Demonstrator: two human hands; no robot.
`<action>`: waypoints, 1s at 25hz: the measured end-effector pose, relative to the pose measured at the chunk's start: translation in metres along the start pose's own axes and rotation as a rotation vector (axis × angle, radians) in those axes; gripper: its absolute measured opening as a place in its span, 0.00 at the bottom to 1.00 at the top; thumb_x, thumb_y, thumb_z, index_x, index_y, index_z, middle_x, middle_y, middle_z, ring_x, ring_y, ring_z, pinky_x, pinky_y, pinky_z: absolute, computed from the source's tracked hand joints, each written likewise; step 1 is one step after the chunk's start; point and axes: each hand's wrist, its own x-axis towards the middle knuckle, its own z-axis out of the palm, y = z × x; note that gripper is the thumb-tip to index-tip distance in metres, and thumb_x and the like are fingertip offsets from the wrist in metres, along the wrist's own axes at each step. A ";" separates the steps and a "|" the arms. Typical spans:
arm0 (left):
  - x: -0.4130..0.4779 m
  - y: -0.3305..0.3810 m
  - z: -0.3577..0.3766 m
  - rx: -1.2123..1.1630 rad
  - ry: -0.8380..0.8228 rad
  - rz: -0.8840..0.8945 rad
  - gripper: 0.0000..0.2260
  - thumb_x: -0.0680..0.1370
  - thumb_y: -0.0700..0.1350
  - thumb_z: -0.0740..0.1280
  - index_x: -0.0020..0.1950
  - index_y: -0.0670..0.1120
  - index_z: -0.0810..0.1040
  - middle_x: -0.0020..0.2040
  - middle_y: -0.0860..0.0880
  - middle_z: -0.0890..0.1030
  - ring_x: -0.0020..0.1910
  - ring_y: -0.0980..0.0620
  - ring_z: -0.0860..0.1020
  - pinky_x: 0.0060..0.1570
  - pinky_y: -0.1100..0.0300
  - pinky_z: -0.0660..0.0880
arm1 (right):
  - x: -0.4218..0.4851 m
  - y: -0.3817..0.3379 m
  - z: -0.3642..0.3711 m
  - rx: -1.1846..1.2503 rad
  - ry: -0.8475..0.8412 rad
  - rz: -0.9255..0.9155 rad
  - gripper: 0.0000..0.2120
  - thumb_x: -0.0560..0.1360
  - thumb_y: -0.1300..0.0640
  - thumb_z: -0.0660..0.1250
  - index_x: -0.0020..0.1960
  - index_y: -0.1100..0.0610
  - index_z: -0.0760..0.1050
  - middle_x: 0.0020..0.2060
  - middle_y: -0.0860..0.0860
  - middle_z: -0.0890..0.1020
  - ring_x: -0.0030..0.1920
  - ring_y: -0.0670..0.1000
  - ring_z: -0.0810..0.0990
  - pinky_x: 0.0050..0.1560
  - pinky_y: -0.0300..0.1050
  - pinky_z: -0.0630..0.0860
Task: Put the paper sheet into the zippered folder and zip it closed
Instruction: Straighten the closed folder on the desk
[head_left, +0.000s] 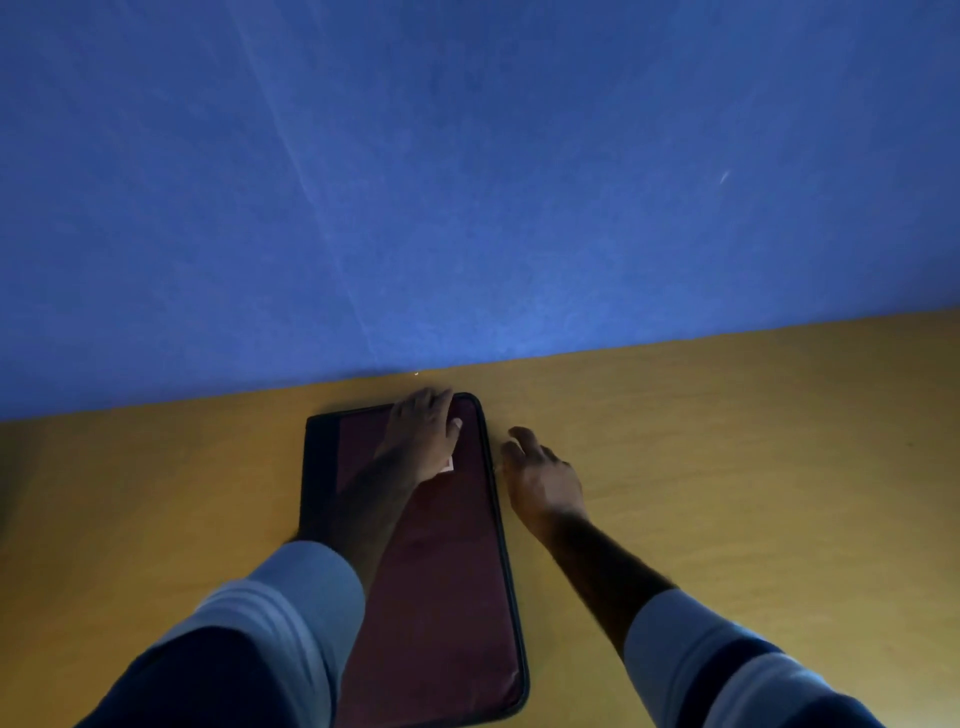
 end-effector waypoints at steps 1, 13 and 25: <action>0.001 -0.001 0.000 -0.005 0.012 0.010 0.25 0.84 0.53 0.58 0.80 0.47 0.62 0.75 0.44 0.69 0.75 0.43 0.67 0.74 0.47 0.63 | 0.007 0.001 -0.001 0.004 -0.001 0.002 0.12 0.78 0.58 0.69 0.61 0.55 0.75 0.65 0.54 0.77 0.47 0.55 0.84 0.37 0.50 0.82; 0.020 -0.004 -0.017 -0.145 0.047 0.043 0.13 0.82 0.49 0.63 0.65 0.48 0.75 0.61 0.44 0.78 0.62 0.41 0.75 0.60 0.47 0.74 | 0.106 -0.008 -0.010 0.158 -0.084 0.106 0.05 0.77 0.64 0.62 0.52 0.58 0.72 0.45 0.60 0.81 0.44 0.64 0.82 0.37 0.49 0.69; 0.057 0.032 -0.031 -0.119 -0.082 -0.046 0.11 0.78 0.54 0.64 0.43 0.48 0.79 0.49 0.46 0.84 0.51 0.43 0.82 0.49 0.51 0.79 | 0.136 -0.001 -0.016 0.893 -0.151 0.571 0.11 0.71 0.67 0.64 0.34 0.56 0.79 0.33 0.60 0.86 0.35 0.56 0.87 0.37 0.47 0.80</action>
